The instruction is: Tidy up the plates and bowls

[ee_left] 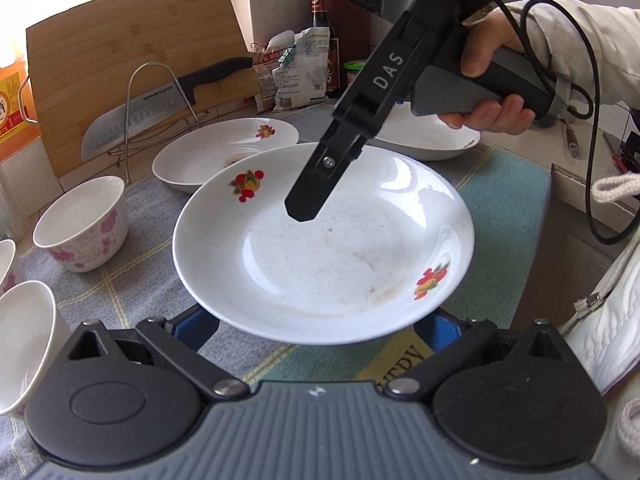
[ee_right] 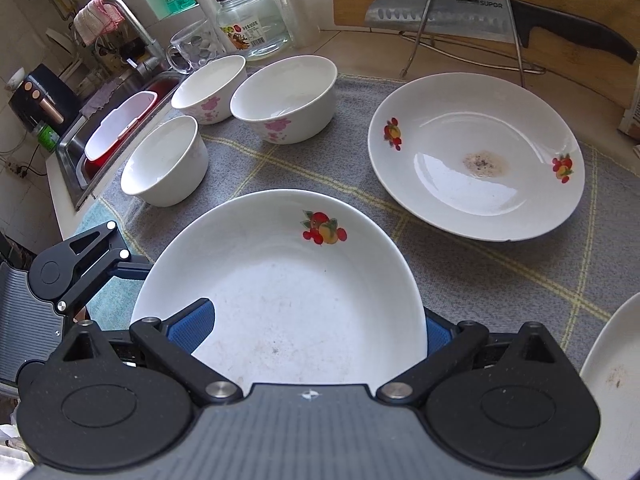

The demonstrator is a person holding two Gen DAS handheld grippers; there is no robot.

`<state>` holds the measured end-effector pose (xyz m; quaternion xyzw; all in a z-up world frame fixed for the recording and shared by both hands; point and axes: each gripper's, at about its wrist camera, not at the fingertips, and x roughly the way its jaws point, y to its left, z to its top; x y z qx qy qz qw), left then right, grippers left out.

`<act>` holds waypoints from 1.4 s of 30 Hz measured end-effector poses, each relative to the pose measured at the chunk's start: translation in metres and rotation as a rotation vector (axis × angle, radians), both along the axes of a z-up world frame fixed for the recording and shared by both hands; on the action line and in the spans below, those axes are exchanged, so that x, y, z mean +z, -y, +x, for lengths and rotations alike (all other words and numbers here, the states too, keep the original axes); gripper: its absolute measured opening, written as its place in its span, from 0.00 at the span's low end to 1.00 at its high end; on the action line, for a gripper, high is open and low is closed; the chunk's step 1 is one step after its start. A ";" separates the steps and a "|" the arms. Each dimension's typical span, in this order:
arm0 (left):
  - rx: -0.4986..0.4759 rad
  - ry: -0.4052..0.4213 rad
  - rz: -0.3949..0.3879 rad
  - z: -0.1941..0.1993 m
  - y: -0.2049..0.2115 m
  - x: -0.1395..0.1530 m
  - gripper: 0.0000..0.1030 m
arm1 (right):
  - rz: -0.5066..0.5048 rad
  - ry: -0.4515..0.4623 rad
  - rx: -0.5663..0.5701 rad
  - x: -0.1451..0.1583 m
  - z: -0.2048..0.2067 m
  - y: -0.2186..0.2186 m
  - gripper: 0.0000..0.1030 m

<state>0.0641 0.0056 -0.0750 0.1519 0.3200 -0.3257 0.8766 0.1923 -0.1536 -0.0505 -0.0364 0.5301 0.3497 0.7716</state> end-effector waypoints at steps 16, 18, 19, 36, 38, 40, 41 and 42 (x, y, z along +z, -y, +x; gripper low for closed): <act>-0.084 0.021 0.008 0.021 0.089 0.015 0.99 | -0.002 0.027 -0.086 0.011 0.008 0.093 1.00; -0.096 0.024 0.011 0.025 0.098 0.015 0.99 | 0.001 0.032 -0.099 0.012 0.010 0.105 1.00; -0.103 0.025 0.012 0.027 0.104 0.016 0.99 | 0.002 0.033 -0.105 0.012 0.010 0.111 1.00; -0.197 0.011 0.025 0.058 0.178 0.005 0.99 | 0.007 0.040 -0.220 0.008 0.019 0.196 1.00; -0.201 0.010 0.026 0.060 0.184 0.003 0.99 | 0.008 0.039 -0.227 0.006 0.020 0.203 1.00; -0.205 0.005 0.028 0.061 0.189 0.002 0.99 | 0.009 0.036 -0.234 0.005 0.021 0.208 1.00; -0.207 0.002 0.029 0.062 0.192 0.001 0.99 | 0.009 0.035 -0.236 0.004 0.022 0.212 1.00; -0.208 0.000 0.029 0.064 0.194 0.001 0.99 | 0.009 0.033 -0.240 0.003 0.022 0.215 1.00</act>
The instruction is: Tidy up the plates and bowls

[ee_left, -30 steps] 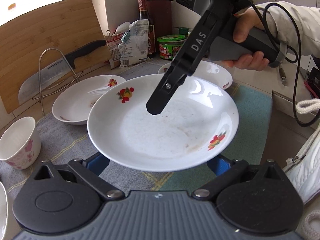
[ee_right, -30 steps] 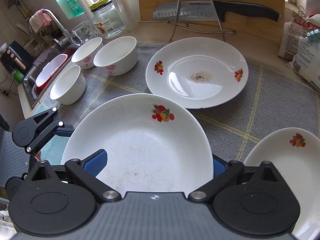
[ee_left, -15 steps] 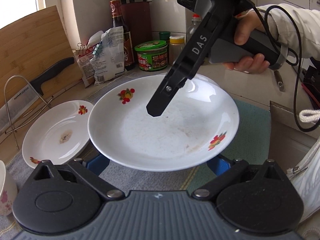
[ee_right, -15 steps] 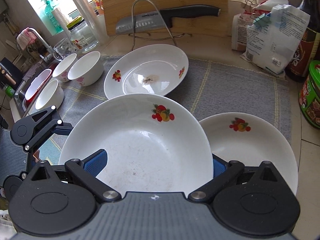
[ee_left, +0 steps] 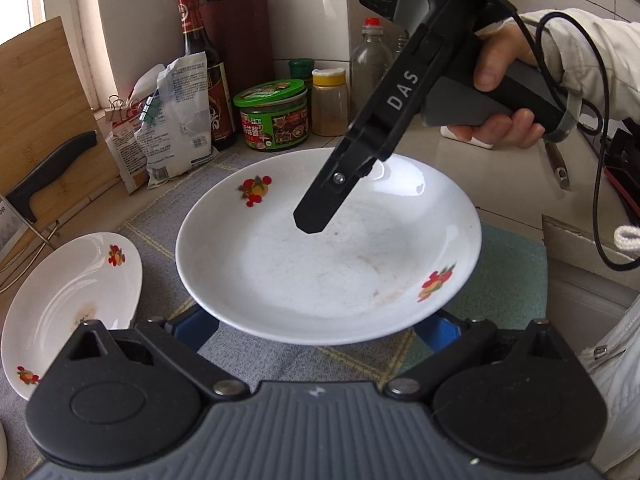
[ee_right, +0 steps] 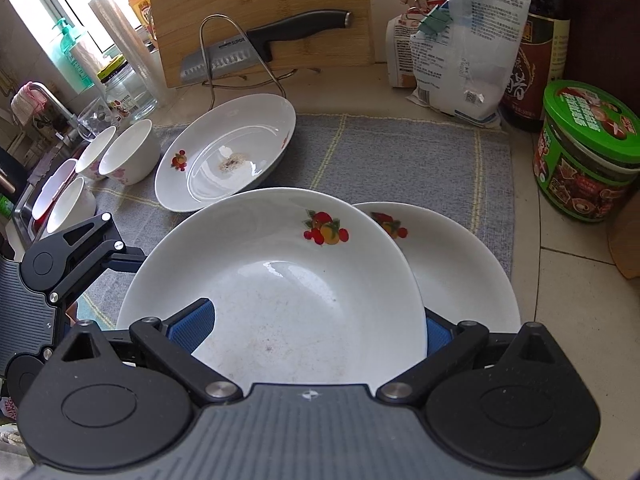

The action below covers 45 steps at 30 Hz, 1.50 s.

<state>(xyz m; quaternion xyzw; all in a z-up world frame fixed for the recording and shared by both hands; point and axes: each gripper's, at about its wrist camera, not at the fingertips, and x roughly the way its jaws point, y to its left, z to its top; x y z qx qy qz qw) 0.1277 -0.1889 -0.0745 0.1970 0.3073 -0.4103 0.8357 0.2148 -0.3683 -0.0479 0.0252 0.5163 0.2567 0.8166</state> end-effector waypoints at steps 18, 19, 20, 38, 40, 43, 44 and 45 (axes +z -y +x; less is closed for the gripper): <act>0.013 -0.018 0.013 0.022 0.027 -0.010 0.99 | 0.009 -0.027 -0.020 -0.017 0.011 0.026 1.00; 0.013 -0.024 0.009 0.023 0.027 -0.010 0.99 | 0.008 -0.029 -0.020 -0.017 0.011 0.027 1.00; 0.013 -0.030 0.006 0.024 0.027 -0.010 0.99 | 0.008 -0.031 -0.020 -0.018 0.011 0.027 1.00; -0.003 -0.116 0.004 0.038 0.029 -0.012 0.99 | 0.019 -0.040 -0.043 -0.023 0.011 0.034 1.00; -0.006 -0.122 0.002 0.039 0.029 -0.013 0.99 | 0.017 -0.040 -0.048 -0.023 0.010 0.034 1.00; -0.012 -0.143 0.001 0.041 0.028 -0.014 1.00 | 0.021 -0.041 -0.059 -0.023 0.009 0.035 1.00; -0.017 -0.152 0.007 0.041 0.028 -0.014 1.00 | 0.024 -0.043 -0.064 -0.023 0.008 0.035 1.00; -0.033 -0.137 0.023 0.038 0.029 -0.015 1.00 | 0.023 -0.039 -0.070 -0.023 0.007 0.035 1.00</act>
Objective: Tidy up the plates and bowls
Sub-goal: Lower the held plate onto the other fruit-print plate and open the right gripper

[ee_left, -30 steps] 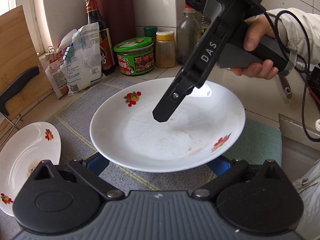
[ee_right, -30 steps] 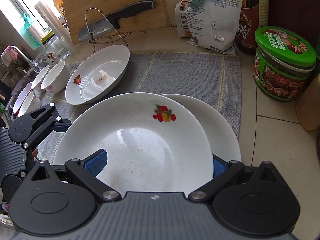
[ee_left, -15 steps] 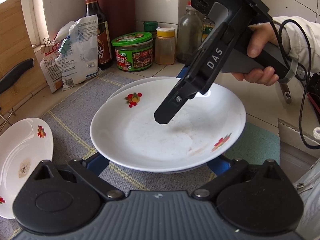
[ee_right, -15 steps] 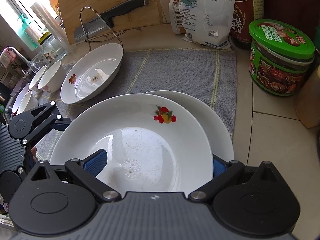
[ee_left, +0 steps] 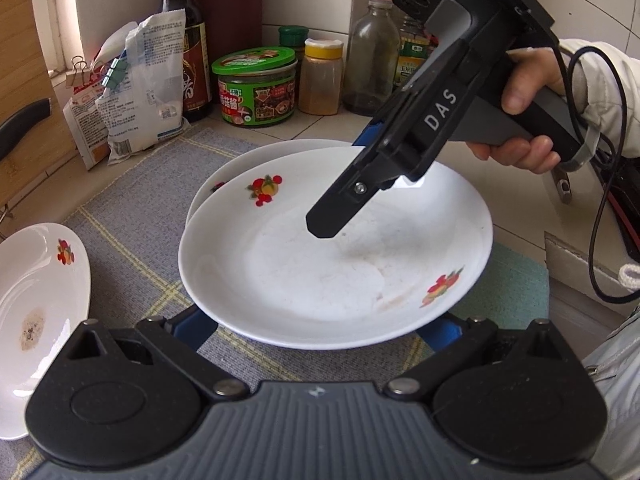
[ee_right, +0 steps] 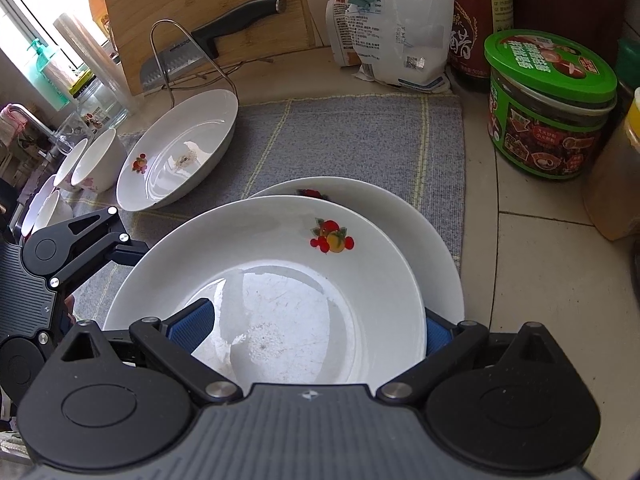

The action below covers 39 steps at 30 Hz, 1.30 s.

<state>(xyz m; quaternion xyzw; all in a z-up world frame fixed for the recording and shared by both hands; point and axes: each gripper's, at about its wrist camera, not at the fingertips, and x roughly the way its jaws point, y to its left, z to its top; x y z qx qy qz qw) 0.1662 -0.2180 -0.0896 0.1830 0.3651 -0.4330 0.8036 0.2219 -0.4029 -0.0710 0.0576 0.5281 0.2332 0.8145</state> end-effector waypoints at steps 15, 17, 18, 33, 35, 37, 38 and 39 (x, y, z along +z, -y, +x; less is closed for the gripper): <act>-0.049 0.034 0.062 -0.002 0.002 -0.001 0.99 | -0.023 0.017 -0.132 0.003 -0.013 -0.001 1.00; -0.050 0.041 0.064 -0.003 0.002 -0.001 0.99 | -0.028 0.014 -0.139 0.003 -0.013 -0.001 1.00; -0.050 0.045 0.066 -0.004 0.002 -0.001 0.99 | -0.031 0.012 -0.141 0.004 -0.014 -0.001 1.00; -0.007 0.095 0.023 -0.018 -0.001 0.008 0.99 | -0.068 -0.017 -0.160 0.016 -0.018 0.001 1.00; 0.000 0.099 0.008 -0.021 -0.001 0.011 0.99 | -0.074 -0.020 -0.159 0.018 -0.019 0.001 1.00; 0.008 0.106 -0.004 -0.023 -0.002 0.013 0.99 | -0.083 -0.016 -0.154 0.019 -0.021 0.001 1.00; 0.011 0.108 -0.008 -0.025 -0.003 0.014 0.99 | -0.085 -0.014 -0.154 0.020 -0.022 0.001 1.00; 0.013 0.109 -0.011 -0.026 -0.003 0.015 0.99 | -0.089 -0.012 -0.155 0.021 -0.023 0.002 1.00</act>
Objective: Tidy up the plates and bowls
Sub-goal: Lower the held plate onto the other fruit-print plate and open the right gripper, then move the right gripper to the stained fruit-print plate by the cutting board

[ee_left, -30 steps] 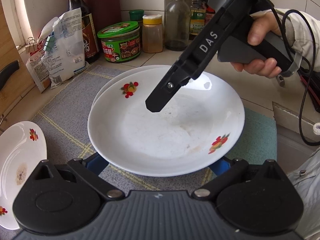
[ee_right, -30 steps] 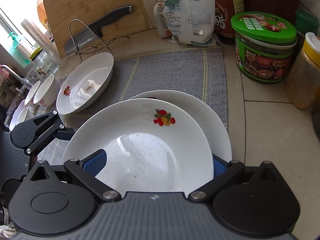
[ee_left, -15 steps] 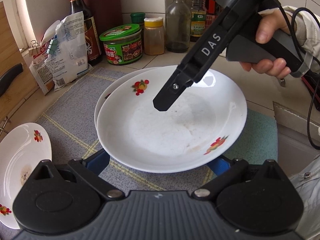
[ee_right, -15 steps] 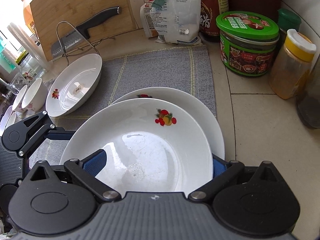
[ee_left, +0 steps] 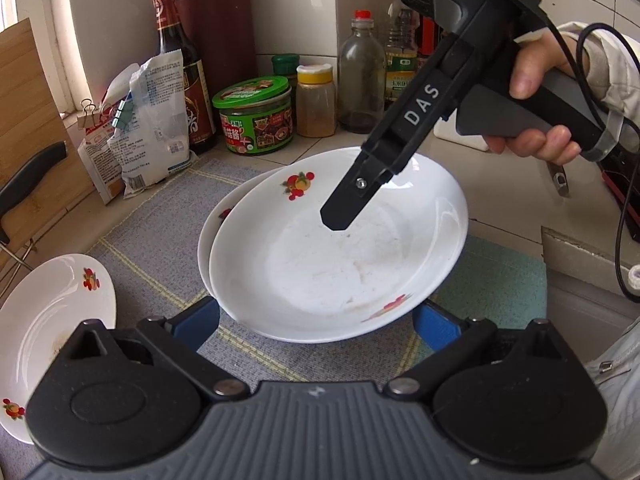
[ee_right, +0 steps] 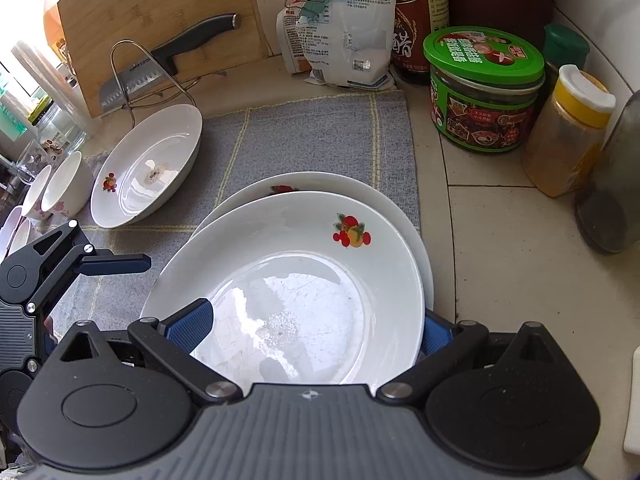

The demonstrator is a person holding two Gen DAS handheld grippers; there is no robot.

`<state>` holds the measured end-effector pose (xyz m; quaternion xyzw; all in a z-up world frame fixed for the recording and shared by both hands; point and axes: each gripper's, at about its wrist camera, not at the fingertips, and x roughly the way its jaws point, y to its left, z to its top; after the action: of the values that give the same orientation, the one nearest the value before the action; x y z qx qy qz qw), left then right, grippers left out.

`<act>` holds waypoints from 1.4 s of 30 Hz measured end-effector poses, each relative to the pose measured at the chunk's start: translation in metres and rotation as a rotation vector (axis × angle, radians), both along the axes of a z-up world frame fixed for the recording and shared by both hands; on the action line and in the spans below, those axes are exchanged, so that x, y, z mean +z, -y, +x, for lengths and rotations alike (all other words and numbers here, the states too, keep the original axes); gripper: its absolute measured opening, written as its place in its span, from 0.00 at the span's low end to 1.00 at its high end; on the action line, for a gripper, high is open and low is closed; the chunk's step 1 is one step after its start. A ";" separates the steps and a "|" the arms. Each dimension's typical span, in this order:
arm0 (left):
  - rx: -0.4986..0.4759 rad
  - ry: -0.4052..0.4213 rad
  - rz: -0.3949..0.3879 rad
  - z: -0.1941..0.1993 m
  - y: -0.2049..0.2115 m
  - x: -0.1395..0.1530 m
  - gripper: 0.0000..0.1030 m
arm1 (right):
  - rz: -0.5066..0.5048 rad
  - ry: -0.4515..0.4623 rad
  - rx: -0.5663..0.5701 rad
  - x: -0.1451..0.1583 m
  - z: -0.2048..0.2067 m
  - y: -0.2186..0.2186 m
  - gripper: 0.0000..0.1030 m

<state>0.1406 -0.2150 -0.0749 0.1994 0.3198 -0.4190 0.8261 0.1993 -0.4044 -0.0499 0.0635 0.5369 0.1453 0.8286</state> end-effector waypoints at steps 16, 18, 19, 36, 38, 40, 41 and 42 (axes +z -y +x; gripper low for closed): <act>0.237 0.072 -0.059 -0.020 -0.024 0.023 0.99 | -0.072 0.067 0.049 0.014 -0.025 0.000 1.00; 0.310 0.079 -0.056 -0.023 -0.029 0.027 0.99 | -0.057 0.108 0.070 0.019 -0.028 -0.004 1.00; 0.352 0.078 -0.054 -0.024 -0.033 0.028 0.99 | -0.051 0.129 0.085 0.021 -0.029 -0.007 1.00; 0.626 0.006 -0.069 -0.034 -0.126 0.014 0.99 | -0.062 0.293 0.208 0.038 -0.032 -0.097 1.00; 0.622 0.008 -0.069 -0.029 -0.134 0.012 0.99 | -0.074 0.292 0.204 0.040 -0.033 -0.107 1.00; 0.616 0.004 -0.068 -0.023 -0.142 0.009 0.99 | -0.091 0.294 0.195 0.042 -0.034 -0.117 1.00; 0.610 0.002 -0.068 -0.021 -0.145 0.008 0.99 | -0.099 0.293 0.189 0.042 -0.034 -0.121 1.00; 0.598 0.000 -0.068 -0.018 -0.149 0.005 0.99 | -0.106 0.293 0.180 0.043 -0.035 -0.125 1.00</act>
<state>0.1223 -0.0664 -0.0694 0.0686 0.3499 -0.1677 0.9191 0.1647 -0.2794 -0.0074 -0.0503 0.4207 0.1982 0.8838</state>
